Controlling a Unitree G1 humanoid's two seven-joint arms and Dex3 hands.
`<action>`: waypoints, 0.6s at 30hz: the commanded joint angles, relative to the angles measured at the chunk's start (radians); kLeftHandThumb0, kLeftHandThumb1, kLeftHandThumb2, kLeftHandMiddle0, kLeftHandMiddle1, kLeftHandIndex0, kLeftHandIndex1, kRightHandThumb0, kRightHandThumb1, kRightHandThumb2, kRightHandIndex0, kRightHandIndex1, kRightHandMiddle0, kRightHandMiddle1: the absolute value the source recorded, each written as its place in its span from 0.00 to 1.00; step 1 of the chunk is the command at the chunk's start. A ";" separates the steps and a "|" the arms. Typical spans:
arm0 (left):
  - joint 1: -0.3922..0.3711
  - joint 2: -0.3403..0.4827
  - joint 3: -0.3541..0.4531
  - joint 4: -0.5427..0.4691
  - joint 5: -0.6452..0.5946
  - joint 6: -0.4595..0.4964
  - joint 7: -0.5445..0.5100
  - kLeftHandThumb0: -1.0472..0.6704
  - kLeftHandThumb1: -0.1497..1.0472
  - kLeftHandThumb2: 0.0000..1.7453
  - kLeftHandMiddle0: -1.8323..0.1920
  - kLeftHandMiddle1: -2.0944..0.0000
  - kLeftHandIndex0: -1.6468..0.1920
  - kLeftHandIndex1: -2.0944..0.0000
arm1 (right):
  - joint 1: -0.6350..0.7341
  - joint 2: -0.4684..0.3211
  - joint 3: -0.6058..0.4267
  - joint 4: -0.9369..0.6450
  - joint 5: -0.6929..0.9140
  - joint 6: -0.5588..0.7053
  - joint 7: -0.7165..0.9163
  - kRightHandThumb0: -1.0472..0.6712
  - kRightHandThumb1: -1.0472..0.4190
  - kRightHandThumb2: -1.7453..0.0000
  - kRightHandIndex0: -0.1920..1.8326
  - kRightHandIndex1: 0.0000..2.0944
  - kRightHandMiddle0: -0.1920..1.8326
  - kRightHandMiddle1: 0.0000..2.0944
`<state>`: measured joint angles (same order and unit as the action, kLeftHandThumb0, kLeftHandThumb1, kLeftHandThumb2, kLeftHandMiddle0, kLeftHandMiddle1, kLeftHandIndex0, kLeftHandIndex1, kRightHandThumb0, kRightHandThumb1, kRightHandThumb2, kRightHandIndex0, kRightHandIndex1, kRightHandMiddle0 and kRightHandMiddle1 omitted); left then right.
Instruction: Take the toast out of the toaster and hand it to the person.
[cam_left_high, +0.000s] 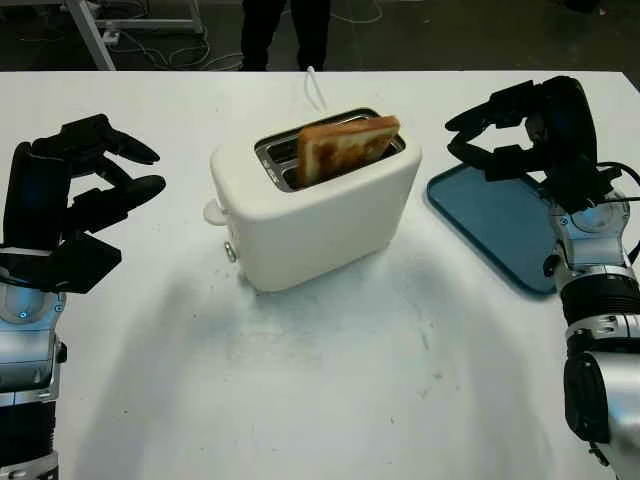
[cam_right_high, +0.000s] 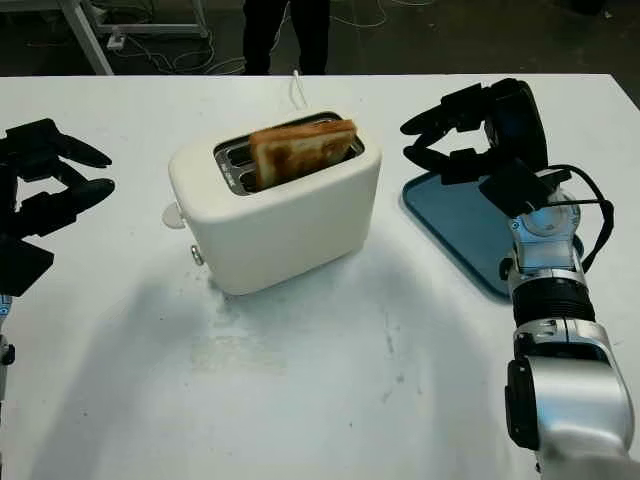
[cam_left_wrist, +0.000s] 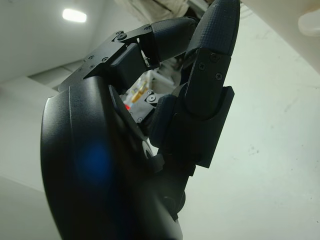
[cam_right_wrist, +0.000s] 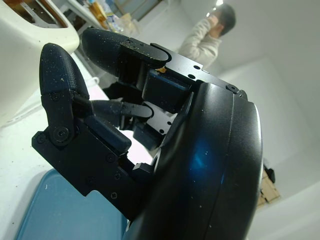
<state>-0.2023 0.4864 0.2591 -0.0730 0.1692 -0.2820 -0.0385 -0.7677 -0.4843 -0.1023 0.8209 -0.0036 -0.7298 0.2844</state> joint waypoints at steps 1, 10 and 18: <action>-0.001 0.000 0.003 -0.007 -0.005 -0.004 -0.001 0.12 0.89 0.05 0.42 0.45 0.45 0.53 | 0.001 0.007 -0.009 -0.009 0.019 0.000 0.009 0.22 0.51 0.56 0.71 0.32 0.82 0.06; -0.005 0.001 0.002 0.003 -0.003 -0.018 0.001 0.12 0.89 0.05 0.42 0.45 0.45 0.53 | -0.082 -0.015 0.009 -0.005 -0.046 -0.010 -0.020 0.21 0.54 0.59 0.70 0.33 0.80 0.05; -0.004 0.000 0.002 0.004 -0.007 -0.017 -0.002 0.12 0.89 0.05 0.42 0.45 0.45 0.53 | -0.291 -0.027 0.051 -0.008 -0.075 0.033 0.043 0.18 0.53 0.71 0.69 0.31 0.76 0.04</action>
<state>-0.2044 0.4864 0.2591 -0.0727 0.1691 -0.2896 -0.0391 -1.0198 -0.4972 -0.0628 0.8226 -0.0759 -0.7138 0.3037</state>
